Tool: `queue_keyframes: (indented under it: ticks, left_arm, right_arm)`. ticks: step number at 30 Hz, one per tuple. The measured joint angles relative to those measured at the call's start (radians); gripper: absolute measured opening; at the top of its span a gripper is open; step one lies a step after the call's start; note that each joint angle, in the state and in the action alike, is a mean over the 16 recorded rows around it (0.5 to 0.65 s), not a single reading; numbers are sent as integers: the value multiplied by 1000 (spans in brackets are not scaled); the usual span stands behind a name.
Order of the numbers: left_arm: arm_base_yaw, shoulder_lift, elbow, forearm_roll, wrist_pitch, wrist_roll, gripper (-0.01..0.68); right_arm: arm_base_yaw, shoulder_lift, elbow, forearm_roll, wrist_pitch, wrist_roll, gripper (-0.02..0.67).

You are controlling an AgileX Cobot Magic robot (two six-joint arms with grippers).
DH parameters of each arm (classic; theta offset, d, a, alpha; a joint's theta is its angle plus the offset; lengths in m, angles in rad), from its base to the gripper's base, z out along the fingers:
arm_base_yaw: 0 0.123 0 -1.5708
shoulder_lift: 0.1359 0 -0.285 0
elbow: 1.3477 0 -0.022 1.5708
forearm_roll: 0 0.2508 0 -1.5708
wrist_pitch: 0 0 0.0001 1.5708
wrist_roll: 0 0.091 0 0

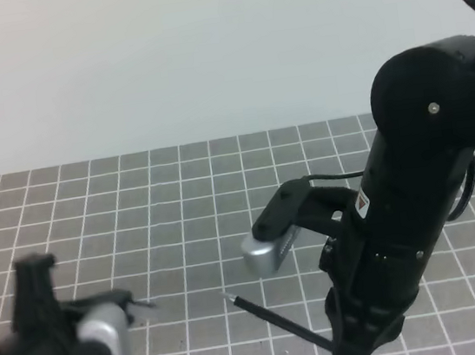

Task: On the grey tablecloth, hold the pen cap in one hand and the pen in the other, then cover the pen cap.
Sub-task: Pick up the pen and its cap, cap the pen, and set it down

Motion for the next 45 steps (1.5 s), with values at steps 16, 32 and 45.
queue_keyframes:
  ticks: [16,32,45]
  left_arm:
    - [-107,-1,78,-8,-138,107,6]
    - [-151,2,110,2,-242,141,6]
    - [-245,26,110,-23,-344,142,16]
  right_arm:
    - [31,-98,98,90,0,-28,67]
    - [34,-122,110,129,0,-42,67]
    - [34,-112,110,129,0,-30,62]
